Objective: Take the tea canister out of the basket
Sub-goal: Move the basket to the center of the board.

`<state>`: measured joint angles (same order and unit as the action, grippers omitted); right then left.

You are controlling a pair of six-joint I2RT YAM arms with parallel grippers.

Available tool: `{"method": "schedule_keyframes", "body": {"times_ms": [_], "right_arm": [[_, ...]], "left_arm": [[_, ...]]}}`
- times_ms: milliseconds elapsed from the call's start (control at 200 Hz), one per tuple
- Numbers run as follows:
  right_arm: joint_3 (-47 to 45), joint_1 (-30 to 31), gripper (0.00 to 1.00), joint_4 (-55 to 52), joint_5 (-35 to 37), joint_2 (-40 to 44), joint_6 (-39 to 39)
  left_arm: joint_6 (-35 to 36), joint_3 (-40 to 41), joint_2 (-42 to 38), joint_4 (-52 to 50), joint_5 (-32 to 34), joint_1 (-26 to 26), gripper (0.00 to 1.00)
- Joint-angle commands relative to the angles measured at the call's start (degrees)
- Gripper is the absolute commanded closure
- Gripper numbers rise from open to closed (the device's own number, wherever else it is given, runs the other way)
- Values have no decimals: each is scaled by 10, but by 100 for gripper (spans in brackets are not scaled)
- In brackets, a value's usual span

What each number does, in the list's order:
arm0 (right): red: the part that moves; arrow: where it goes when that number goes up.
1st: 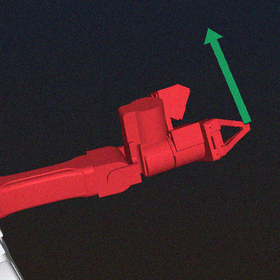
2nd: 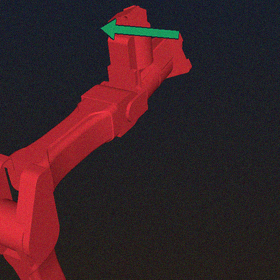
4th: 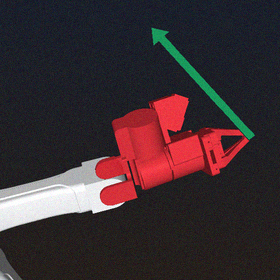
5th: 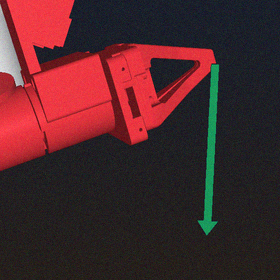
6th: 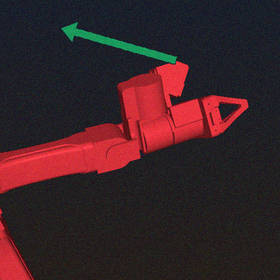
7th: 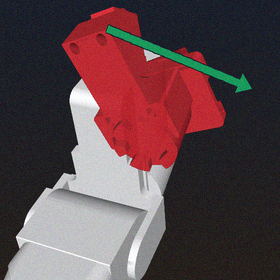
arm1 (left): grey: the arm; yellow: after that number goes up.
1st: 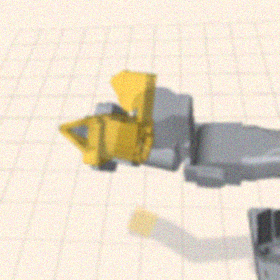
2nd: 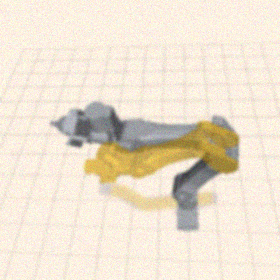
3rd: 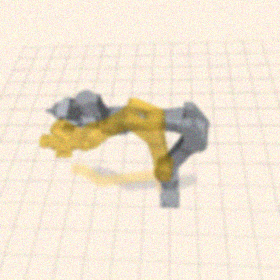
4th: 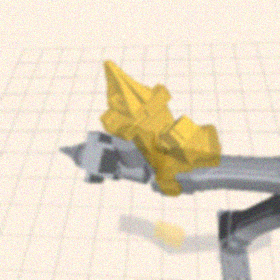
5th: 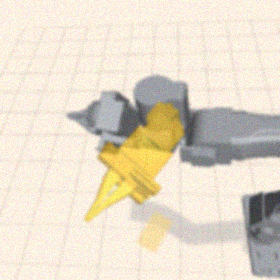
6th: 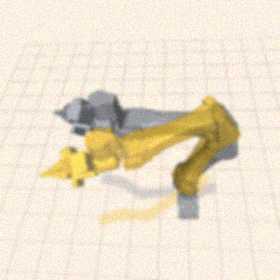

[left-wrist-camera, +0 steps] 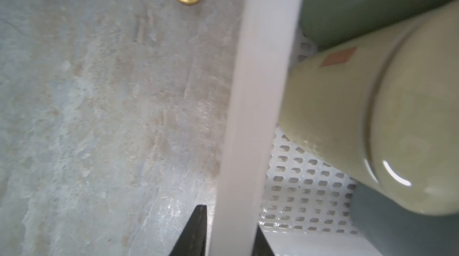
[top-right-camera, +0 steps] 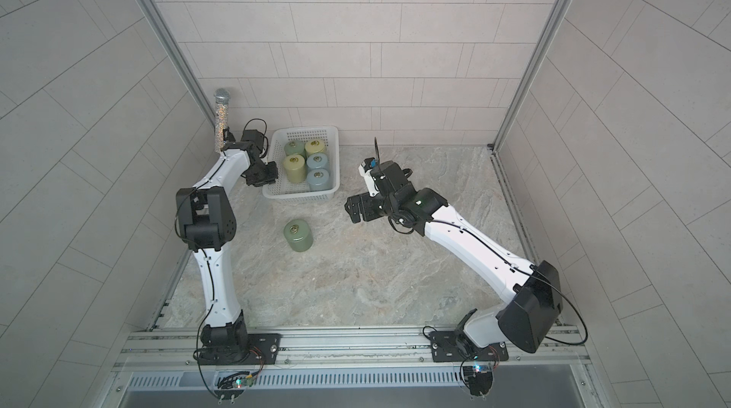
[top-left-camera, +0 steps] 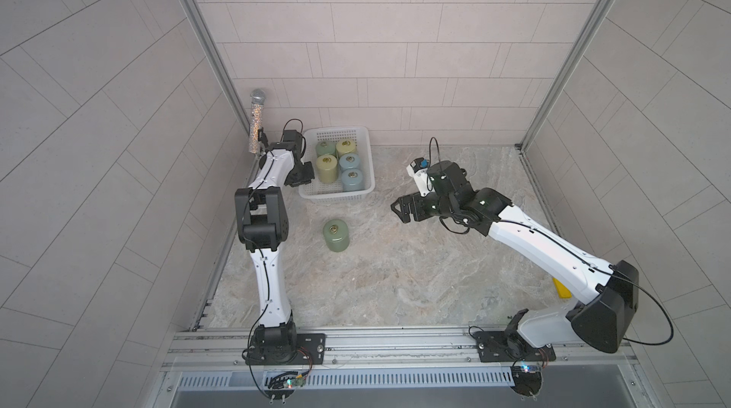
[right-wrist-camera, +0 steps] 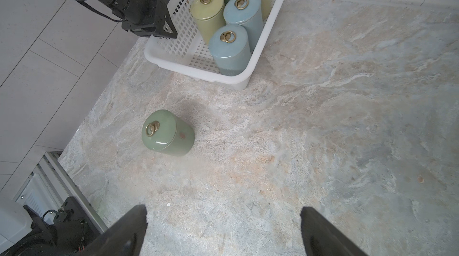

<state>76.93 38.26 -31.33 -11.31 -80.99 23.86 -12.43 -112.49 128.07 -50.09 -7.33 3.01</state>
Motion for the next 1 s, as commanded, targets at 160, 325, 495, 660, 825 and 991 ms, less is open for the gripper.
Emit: {"method": "schedule_keyframes", "body": {"times_ms": [160,325,495,660,825,991], "right_arm": [[1,3,0,-11,8,6,-10],[-7,3,0,-10,19,13,-10],[-19,2,0,-9,39,26,-8],[-32,-3,0,-9,55,39,-4],[-44,-11,0,-9,71,48,4],[-54,-19,0,-9,94,59,16]], "left_arm": [[-1,21,7,11,-18,-59,93],[-14,47,1,23,-19,-105,93],[-43,99,-20,56,-34,-153,93],[-59,132,-42,66,-26,-203,96],[-70,151,-54,74,-27,-245,96],[-82,184,-73,83,-25,-273,96]]}}
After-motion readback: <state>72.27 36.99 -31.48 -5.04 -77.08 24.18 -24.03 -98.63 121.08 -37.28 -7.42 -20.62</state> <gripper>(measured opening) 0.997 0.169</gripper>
